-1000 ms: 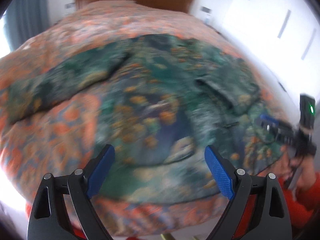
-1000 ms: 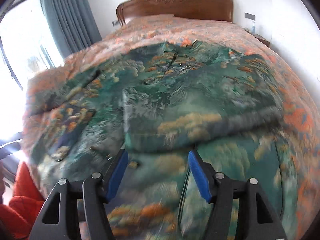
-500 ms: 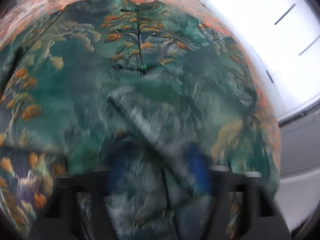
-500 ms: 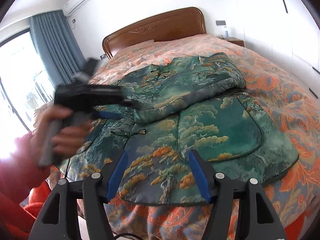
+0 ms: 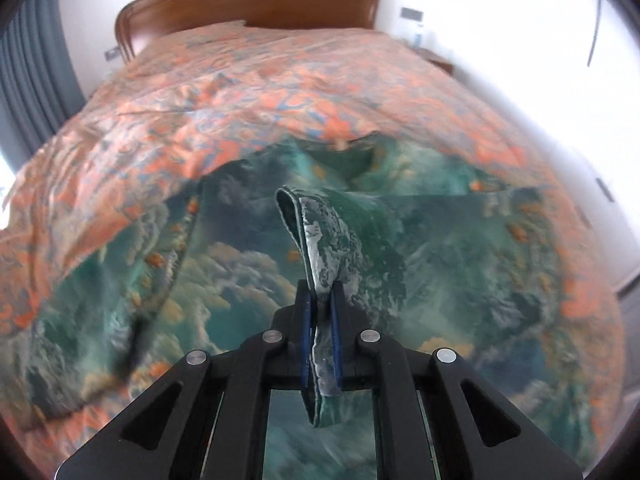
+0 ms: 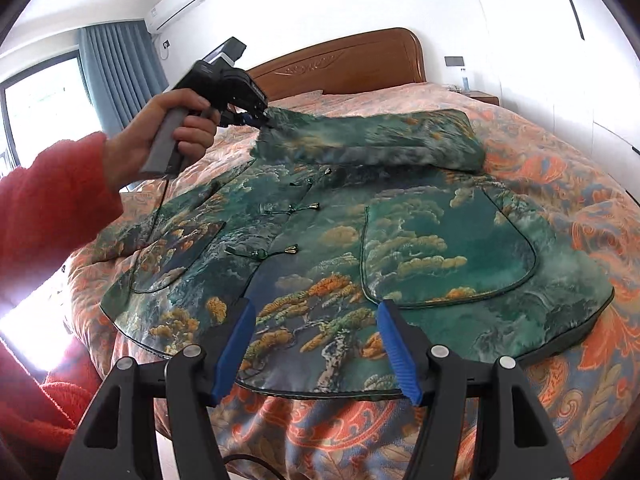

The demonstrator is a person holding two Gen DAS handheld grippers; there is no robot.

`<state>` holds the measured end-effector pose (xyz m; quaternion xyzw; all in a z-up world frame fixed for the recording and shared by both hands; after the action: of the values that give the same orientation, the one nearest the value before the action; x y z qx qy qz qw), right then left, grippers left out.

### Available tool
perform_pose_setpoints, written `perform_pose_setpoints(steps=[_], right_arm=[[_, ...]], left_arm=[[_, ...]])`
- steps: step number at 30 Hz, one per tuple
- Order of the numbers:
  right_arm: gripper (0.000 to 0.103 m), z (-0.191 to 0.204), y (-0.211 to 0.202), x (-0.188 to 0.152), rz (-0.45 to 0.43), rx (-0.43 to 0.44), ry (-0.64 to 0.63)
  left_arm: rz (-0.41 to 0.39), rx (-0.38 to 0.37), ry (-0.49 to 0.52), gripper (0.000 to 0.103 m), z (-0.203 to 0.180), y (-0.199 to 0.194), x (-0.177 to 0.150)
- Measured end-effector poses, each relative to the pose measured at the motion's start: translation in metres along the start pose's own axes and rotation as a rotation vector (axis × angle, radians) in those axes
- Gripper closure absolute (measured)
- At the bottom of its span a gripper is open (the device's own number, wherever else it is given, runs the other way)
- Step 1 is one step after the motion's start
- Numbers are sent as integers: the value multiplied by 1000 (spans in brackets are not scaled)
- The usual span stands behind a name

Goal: Fold large clothes

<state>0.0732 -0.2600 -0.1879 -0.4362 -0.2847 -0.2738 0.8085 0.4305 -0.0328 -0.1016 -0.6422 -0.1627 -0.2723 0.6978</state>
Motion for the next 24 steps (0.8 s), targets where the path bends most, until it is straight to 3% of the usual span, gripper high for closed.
perform_pose_setpoints(steps=[6,18,22,24], right_arm=[[38,-15,5,-2,14,0,54],[38,-20,20,-4,77,-7,76],[38,-28,14,38,84,38,188],[38,-37,19,77,85,-21,182]], left_arm=[[98,46,3,95,-3,61,-29],[123,61,58,92,-10,90,-49],[89,53,75,88,-10,91,-56],[72,45,63,87,-9,91,-58]])
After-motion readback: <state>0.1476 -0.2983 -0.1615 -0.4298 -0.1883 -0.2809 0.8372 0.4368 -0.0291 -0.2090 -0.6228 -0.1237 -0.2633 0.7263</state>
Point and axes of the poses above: each gripper's, at about its wrist camera, not at the fingertips, and y roughly the way its jaws point, z to its left, x to its top, the point moved 6 cm from there along y, roughly the way its jaws point, and after that the axes turned 12 degrees about y, right-handed, at the moved point
